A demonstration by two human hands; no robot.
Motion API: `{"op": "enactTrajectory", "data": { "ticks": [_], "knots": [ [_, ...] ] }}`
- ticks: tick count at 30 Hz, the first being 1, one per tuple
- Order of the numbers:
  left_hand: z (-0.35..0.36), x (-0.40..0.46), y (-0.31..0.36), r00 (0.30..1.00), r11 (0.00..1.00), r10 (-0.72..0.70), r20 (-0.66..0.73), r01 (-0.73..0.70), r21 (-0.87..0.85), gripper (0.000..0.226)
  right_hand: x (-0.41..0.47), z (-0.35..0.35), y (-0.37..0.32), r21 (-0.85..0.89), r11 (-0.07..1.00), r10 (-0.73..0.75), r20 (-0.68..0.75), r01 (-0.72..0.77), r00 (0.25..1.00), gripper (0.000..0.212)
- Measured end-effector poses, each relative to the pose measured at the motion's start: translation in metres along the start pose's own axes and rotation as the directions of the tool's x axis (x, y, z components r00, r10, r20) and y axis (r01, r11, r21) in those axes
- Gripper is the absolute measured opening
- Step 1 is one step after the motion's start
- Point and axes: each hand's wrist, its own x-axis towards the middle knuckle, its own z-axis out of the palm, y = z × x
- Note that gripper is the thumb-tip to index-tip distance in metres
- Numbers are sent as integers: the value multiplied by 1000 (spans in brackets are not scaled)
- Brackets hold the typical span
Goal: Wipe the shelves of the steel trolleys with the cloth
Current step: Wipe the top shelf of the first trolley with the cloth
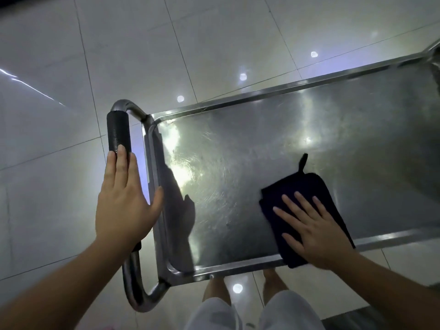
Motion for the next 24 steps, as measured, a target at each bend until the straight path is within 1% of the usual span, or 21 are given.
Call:
{"op": "enactTrajectory", "data": {
  "ticks": [4, 9, 11, 13, 16, 18, 22, 24],
  "knots": [
    [0, 0, 0, 1000, 1000, 1, 4, -1, 23, 95, 85, -35, 41, -7, 995, 99, -73, -100, 992, 68],
    [1, -1, 1, 1000, 999, -15, 15, 14, 42, 97, 206, -87, 95, 50, 975, 222, -100, -218, 970, 69],
    [2, -2, 1, 999, 999, -29, 17, 28, 37, 97, 235, -101, 109, 72, 970, 240, -110, -234, 964, 70],
    [2, -1, 1, 999, 999, -35, 19, 35, 31, 93, 246, -106, 115, 69, 973, 229, -121, -222, 966, 71],
    [2, -2, 1, 998, 999, -53, 24, 53, 10, 94, 237, -104, 113, 56, 979, 204, -118, -198, 972, 70],
    [1, -2, 2, 998, 998, -59, 20, 59, -9, 93, 214, -98, 108, 49, 982, 187, -100, -183, 977, 70],
    [-1, -1, 4, 997, 997, -74, 24, 74, -36, 90, 120, -68, 100, -3, 991, 136, -47, -136, 990, 71],
    [-2, -1, 5, 997, 996, -70, 20, 71, -53, 88, 59, -46, 93, -13, 988, 151, -4, -151, 989, 71]
  ]
}}
